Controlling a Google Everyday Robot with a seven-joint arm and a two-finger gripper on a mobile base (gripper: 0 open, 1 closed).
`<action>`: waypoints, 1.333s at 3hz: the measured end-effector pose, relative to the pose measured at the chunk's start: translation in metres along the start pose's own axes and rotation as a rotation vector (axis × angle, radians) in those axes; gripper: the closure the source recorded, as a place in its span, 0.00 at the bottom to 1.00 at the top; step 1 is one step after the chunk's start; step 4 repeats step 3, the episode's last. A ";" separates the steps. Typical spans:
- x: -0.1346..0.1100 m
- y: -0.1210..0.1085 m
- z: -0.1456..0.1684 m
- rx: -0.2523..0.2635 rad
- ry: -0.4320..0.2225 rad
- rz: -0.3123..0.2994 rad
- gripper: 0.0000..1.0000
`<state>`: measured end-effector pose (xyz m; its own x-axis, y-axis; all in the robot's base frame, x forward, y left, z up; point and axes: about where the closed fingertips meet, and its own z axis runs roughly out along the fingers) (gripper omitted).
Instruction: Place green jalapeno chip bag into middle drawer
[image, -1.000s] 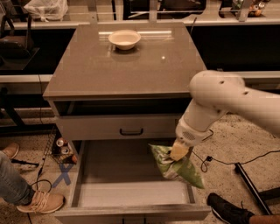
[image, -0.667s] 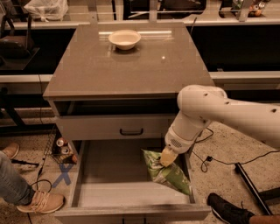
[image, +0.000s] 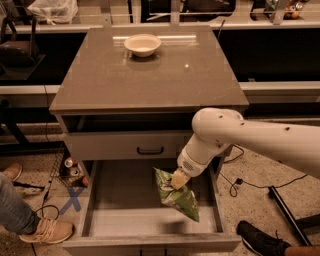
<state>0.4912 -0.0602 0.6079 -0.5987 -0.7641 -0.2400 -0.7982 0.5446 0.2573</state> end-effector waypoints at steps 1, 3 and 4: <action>-0.013 0.004 0.017 -0.012 -0.002 -0.017 0.13; -0.014 0.000 0.024 -0.015 0.002 -0.016 0.00; -0.014 0.000 0.024 -0.015 0.002 -0.016 0.00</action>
Offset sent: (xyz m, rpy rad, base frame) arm 0.0122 0.0204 -0.0255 0.0076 0.0084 0.0161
